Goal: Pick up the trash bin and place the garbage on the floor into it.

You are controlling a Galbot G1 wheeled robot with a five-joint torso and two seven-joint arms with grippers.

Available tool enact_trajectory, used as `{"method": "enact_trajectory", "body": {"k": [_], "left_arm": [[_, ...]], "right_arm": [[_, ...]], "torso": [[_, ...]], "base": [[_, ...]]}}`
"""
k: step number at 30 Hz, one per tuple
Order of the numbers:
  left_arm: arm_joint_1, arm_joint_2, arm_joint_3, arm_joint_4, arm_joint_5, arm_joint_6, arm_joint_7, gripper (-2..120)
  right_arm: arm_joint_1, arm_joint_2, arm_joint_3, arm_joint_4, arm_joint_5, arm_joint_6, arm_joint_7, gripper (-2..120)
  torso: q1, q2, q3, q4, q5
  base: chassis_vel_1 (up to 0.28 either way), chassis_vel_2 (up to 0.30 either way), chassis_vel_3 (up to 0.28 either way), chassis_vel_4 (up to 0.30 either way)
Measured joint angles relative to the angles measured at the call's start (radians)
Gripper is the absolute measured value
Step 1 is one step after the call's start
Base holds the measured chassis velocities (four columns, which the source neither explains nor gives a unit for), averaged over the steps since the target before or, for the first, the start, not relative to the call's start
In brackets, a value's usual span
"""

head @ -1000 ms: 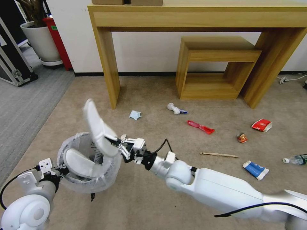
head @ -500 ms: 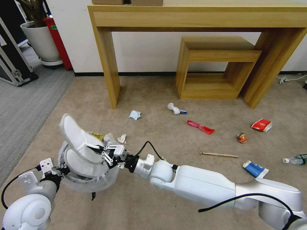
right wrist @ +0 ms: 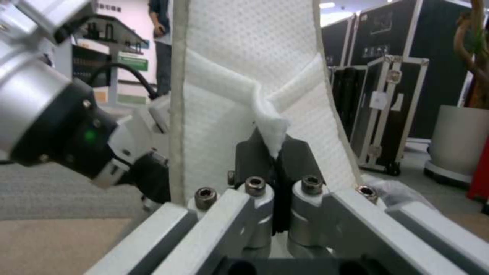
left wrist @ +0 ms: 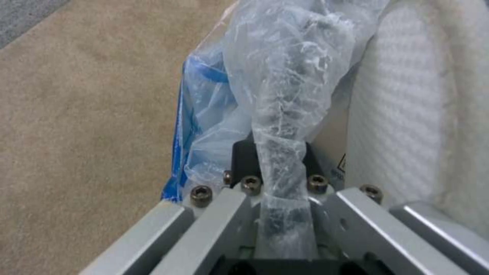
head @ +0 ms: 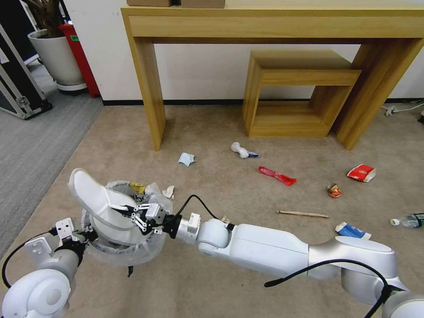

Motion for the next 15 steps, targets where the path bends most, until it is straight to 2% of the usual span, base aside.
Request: {"method": "enact_trajectory", "body": {"k": [7,13,15], "left_arm": [[0.004,-0.003,0.002,-0.007,0.000,0.001,0.000,0],[0.006,-0.003,0.003,-0.008,0.001,0.002,0.000,0],[0.006,-0.003,0.004,-0.008,0.001,0.002,0.000,0]], "right_arm": [[0.003,-0.001,-0.007,-0.014,-0.014,-0.024,0.016,1],[0.003,-0.007,-0.013,-0.016,-0.014,-0.034,0.020,24],[0.003,-0.007,-0.013,-0.015,-0.014,-0.034,0.020,25]], "torso": [[0.000,0.000,0.000,0.0000,0.0000],[0.000,0.000,0.000,0.0000,0.0000],[0.000,0.000,0.000,0.0000,0.0000]], "base": [[0.000,0.000,0.000,0.000],[0.000,0.000,0.000,0.000],[0.000,0.000,0.000,0.000]]}}
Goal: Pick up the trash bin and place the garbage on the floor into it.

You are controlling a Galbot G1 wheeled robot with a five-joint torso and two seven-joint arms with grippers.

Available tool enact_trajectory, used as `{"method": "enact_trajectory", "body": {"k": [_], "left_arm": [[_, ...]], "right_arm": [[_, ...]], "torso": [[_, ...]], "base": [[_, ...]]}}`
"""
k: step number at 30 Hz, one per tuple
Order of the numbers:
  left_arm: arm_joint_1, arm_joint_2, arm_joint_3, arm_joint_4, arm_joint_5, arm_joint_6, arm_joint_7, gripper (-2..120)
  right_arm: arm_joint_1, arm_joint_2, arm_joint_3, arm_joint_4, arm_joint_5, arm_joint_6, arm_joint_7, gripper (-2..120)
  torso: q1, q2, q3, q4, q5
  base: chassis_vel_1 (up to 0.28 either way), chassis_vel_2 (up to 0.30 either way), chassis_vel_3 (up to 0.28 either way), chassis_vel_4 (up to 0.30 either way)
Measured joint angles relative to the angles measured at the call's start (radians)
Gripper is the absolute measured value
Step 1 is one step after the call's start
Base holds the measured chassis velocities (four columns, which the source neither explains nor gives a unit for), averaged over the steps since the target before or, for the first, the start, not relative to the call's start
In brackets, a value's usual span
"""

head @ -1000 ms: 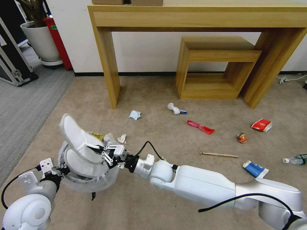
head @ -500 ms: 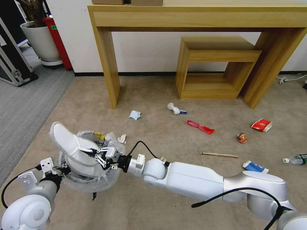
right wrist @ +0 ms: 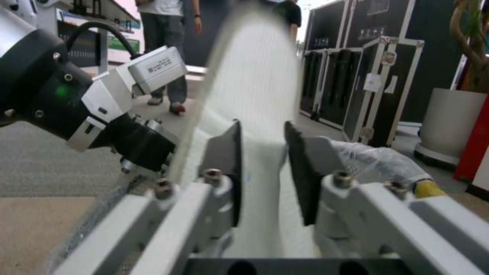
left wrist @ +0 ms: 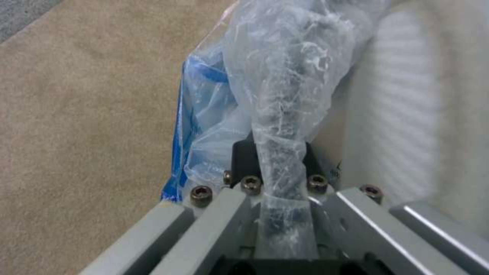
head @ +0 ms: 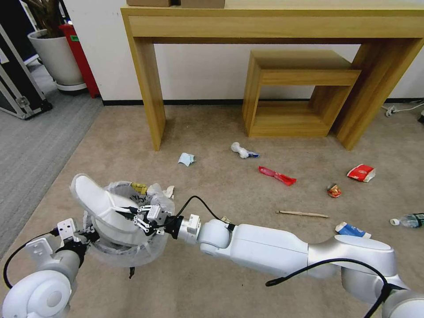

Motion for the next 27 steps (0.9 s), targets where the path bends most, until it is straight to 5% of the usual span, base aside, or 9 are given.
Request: {"method": "enact_trajectory", "body": {"k": [16,20,27], "left_arm": [[-0.003,-0.007,0.006,0.013,0.005,-0.005,0.003,0],[-0.003,-0.006,0.005,0.014,0.003,-0.005,0.003,0],[-0.004,-0.002,0.005,0.017,-0.003,-0.002,0.003,0]], "right_arm": [[-0.001,-0.024,0.013,0.024,-0.020,-0.008,0.022,89],[0.000,-0.032,0.018,0.036,-0.014,-0.015,0.024,99],[0.000,-0.051,0.038,0.061,0.002,-0.030,0.039,100]], "torso": [[0.000,0.000,0.000,0.0000,0.0000],[0.000,0.000,0.000,0.0000,0.0000],[0.000,0.000,0.000,0.0001,0.0001]], "base": [[0.000,0.000,0.000,0.000],[0.000,0.000,0.000,0.000],[0.000,0.000,0.000,0.000]]}}
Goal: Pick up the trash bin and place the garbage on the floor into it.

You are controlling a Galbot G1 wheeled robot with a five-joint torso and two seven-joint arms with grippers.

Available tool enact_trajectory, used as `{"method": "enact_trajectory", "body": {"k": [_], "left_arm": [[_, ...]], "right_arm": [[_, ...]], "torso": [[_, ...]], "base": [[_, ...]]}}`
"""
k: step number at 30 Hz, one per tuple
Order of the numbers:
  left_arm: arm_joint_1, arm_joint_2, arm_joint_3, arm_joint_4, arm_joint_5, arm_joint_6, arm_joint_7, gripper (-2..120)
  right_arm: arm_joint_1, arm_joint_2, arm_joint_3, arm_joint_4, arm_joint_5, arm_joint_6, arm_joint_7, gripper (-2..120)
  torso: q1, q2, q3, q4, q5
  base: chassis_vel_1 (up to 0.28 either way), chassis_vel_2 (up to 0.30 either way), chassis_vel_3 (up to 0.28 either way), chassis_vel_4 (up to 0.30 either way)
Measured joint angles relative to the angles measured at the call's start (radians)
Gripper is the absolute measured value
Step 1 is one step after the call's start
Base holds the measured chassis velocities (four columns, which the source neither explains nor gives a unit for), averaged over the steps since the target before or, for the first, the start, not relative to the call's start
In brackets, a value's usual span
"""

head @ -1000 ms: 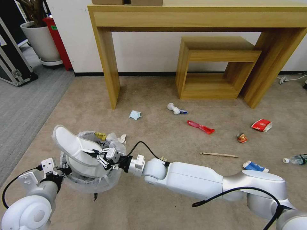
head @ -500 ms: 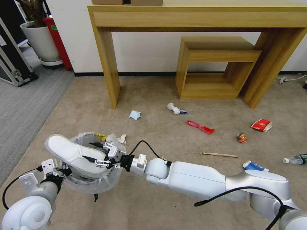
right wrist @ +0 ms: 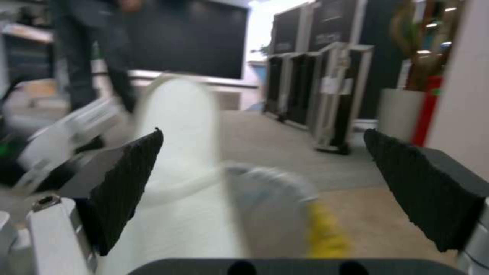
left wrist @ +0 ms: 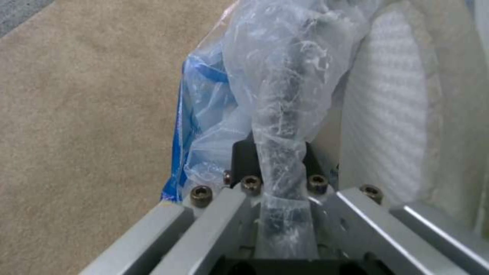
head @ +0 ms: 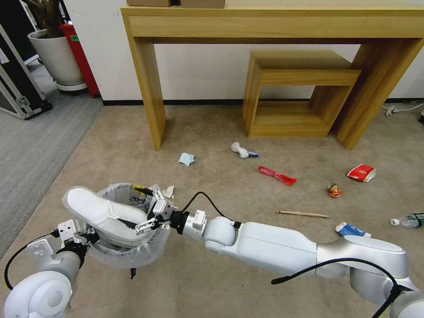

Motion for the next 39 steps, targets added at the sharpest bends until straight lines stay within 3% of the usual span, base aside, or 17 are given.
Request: {"method": "enact_trajectory", "body": {"k": [8,11,12,15,16,19,20,23,28,39], "left_arm": [[-0.008,0.011,-0.003,0.018,-0.006,0.002,-0.001,0],[-0.018,0.019,-0.004,0.035,-0.012,0.002,-0.001,0],[-0.018,0.019,-0.004,0.035,-0.012,0.002,-0.001,0],[-0.030,0.029,-0.002,0.045,-0.019,0.004,-0.002,0],[-0.030,0.029,-0.002,0.045,-0.019,0.004,-0.002,0],[-0.038,0.031,0.001,0.053,-0.020,0.006,-0.003,0],[-0.038,0.031,0.001,0.053,-0.020,0.006,-0.003,0],[-0.047,0.033,0.009,0.062,-0.018,0.006,-0.003,0],[-0.057,0.032,0.019,0.067,-0.017,0.006,-0.004,0],[-0.065,0.034,0.008,0.087,-0.021,0.005,-0.002,0]], "right_arm": [[-0.010,-0.069,0.080,0.069,0.036,-0.032,0.033,100],[-0.043,-0.191,0.200,0.187,0.110,-0.100,0.086,100],[-0.043,-0.191,0.200,0.187,0.110,-0.100,0.086,100],[-0.129,-0.292,0.343,0.263,0.165,-0.140,0.139,100],[-0.129,-0.292,0.343,0.263,0.165,-0.140,0.139,100],[-0.244,-0.371,0.519,0.315,0.195,-0.175,0.182,100],[-0.244,-0.371,0.519,0.315,0.195,-0.175,0.182,100],[-0.356,-0.451,0.674,0.375,0.233,-0.212,0.211,100],[-0.487,-0.527,0.804,0.408,0.231,-0.233,0.268,100],[-0.674,-0.536,1.020,0.433,0.161,-0.207,0.266,100]], "torso": [[0.000,0.000,0.000,0.0000,0.0001],[0.000,0.000,0.000,-0.0001,0.0001],[0.000,0.000,0.000,-0.0001,0.0001],[0.000,0.000,0.000,-0.0001,0.0002],[0.000,0.000,0.000,-0.0001,0.0002],[0.000,0.000,0.000,-0.0002,0.0003],[0.000,0.000,0.000,-0.0002,0.0003],[0.000,0.000,0.000,-0.0002,0.0002],[0.000,0.000,0.000,-0.0001,0.0002],[0.000,0.000,0.000,-0.0001,0.0000]], "base": [[0.000,0.000,0.000,0.000],[0.000,0.000,0.000,0.000],[0.000,0.000,0.000,0.000],[0.000,0.000,0.000,0.000],[0.000,0.000,0.000,0.000],[0.000,0.000,0.000,0.000],[0.000,0.000,0.000,0.000],[0.000,0.000,0.000,0.000],[0.000,0.000,0.000,0.000],[0.000,0.000,0.000,0.000]]}}
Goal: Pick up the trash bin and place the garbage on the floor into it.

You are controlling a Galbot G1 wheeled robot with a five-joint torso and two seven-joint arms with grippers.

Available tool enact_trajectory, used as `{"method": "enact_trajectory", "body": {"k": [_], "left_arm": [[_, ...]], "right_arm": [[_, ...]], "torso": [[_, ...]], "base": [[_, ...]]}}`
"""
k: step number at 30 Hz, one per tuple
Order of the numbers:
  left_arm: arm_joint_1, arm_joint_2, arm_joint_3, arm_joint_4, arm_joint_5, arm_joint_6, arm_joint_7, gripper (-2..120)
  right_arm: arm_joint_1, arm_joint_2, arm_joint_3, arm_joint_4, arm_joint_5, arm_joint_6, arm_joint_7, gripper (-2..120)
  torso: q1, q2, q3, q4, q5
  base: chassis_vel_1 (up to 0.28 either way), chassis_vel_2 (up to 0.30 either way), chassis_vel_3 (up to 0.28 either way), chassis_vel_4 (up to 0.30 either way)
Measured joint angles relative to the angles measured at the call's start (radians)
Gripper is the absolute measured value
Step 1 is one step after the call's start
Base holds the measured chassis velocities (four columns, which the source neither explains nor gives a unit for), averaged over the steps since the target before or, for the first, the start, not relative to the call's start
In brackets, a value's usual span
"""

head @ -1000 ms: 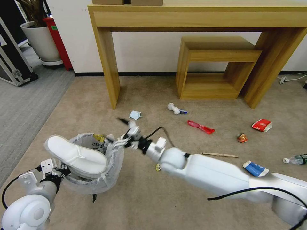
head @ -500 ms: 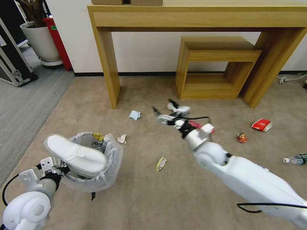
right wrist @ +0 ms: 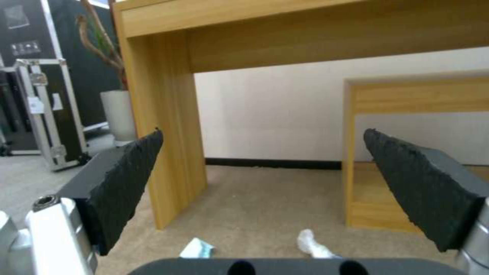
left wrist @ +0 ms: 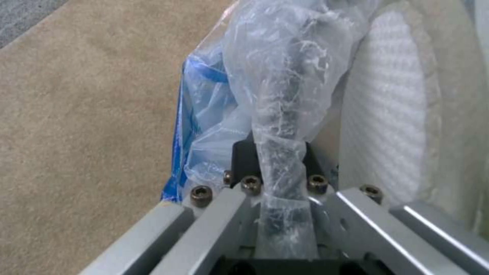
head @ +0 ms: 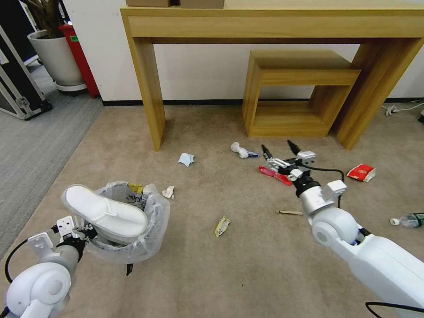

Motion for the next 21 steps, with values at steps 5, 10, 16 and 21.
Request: {"method": "enact_trajectory", "body": {"k": [5,10,16,21], "left_arm": [[-0.012,0.009,-0.003,0.025,-0.011,-0.001,0.001,0],[-0.015,0.017,-0.020,0.048,-0.022,-0.002,0.001,0],[-0.018,0.021,-0.037,0.064,-0.030,-0.003,0.003,0],[-0.017,0.023,-0.042,0.068,-0.031,-0.003,0.005,0]], "right_arm": [[-0.059,-0.009,0.054,0.005,-0.023,-0.002,-0.022,100],[-0.084,-0.010,0.082,0.011,-0.029,-0.002,-0.033,100],[-0.098,-0.003,0.087,0.011,-0.042,-0.002,-0.037,100],[-0.100,0.003,0.087,0.011,-0.055,0.002,-0.040,100]], "torso": [[0.000,0.000,0.000,0.0000,0.0000],[0.000,0.000,0.000,0.0000,-0.0001],[0.000,0.000,0.000,0.0000,-0.0001],[0.000,0.000,0.000,0.0000,-0.0002]], "base": [[0.000,0.000,0.000,0.000],[0.000,0.000,0.000,0.000],[-0.031,0.026,0.021,-0.037],[-0.076,0.085,0.082,-0.090]]}}
